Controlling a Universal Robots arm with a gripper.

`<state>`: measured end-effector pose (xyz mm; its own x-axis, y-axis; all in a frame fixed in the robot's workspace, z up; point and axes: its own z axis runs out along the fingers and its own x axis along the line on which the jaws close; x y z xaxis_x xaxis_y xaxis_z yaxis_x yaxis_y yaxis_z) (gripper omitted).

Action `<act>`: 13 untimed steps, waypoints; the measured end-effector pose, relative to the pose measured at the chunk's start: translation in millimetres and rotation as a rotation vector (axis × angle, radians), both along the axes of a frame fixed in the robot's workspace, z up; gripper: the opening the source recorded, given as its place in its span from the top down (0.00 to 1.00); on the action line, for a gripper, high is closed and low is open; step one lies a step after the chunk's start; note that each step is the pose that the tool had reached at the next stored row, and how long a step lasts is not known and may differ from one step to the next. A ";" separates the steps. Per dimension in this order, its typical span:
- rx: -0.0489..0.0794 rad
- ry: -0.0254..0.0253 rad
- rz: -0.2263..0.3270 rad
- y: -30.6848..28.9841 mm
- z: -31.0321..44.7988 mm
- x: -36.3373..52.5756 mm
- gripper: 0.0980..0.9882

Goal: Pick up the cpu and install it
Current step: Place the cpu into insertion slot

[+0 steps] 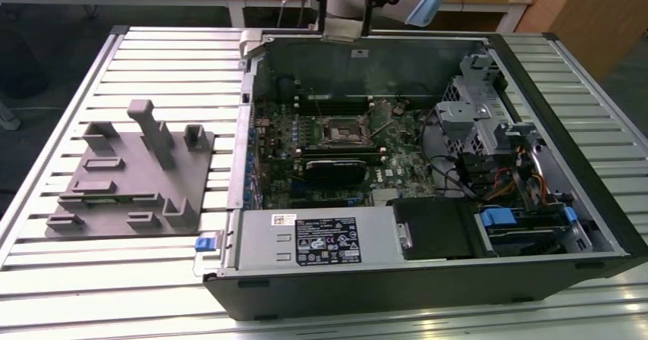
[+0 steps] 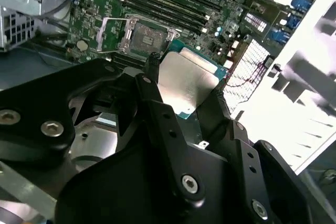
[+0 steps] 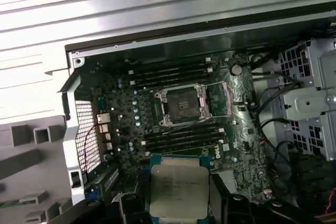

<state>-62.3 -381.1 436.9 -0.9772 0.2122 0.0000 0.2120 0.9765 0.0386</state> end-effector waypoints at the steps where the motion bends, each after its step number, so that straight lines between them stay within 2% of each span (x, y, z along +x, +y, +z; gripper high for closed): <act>1: 0.000 0.0000 -0.017 0.0 -0.3 0.0 0.50; 10: 0.000 0.0000 -0.177 0.0 -2.7 0.0 0.50; 12: 0.000 0.0000 -0.250 0.0 -3.5 0.0 0.50; 13: 0.000 0.0000 -0.267 0.0 -3.7 0.0 0.50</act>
